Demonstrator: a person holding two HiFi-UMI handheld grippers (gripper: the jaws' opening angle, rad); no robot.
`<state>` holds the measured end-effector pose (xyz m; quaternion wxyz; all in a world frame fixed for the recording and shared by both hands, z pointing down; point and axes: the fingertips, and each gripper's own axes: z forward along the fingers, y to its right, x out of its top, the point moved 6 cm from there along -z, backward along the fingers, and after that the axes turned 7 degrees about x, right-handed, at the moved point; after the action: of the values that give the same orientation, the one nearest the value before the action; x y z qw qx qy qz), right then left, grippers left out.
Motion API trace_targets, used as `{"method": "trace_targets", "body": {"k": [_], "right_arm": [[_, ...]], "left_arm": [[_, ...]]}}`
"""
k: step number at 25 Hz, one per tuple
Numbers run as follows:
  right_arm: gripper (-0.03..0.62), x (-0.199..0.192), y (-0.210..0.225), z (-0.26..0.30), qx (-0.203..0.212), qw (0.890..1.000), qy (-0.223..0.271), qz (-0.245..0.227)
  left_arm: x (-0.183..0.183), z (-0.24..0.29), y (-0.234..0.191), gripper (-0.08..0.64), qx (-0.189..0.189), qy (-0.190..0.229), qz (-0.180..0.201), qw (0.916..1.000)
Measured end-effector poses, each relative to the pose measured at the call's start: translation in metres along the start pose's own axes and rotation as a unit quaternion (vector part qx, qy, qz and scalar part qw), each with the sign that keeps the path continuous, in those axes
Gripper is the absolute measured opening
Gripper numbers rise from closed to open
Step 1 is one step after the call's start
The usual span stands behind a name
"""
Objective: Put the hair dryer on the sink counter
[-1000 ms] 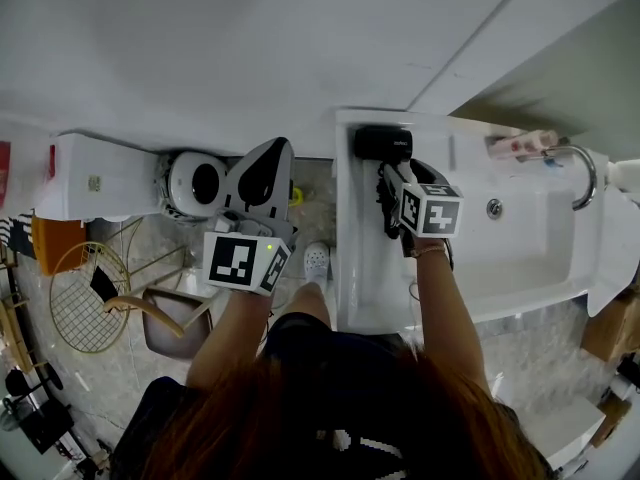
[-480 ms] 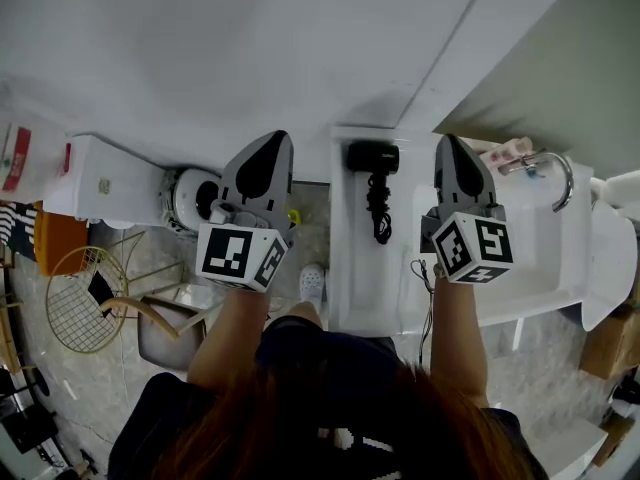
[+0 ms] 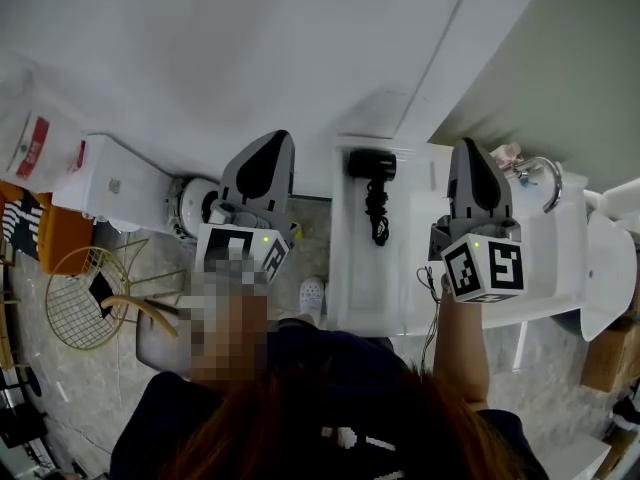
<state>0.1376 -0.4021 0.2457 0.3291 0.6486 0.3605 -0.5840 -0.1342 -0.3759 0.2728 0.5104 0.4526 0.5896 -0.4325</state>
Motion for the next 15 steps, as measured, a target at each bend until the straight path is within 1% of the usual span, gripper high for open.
{"method": "trace_targets", "body": {"k": [8, 15], "right_arm": [[0.015, 0.011, -0.008, -0.012, 0.000, 1.000, 0.003, -0.011], [0.015, 0.013, -0.011, -0.017, -0.004, 1.000, -0.005, -0.020]], "left_arm": [[0.009, -0.008, 0.003, 0.018, 0.000, 0.006, 0.002, 1.0000], [0.013, -0.011, 0.005, 0.018, -0.003, 0.007, 0.001, 1.0000]]}}
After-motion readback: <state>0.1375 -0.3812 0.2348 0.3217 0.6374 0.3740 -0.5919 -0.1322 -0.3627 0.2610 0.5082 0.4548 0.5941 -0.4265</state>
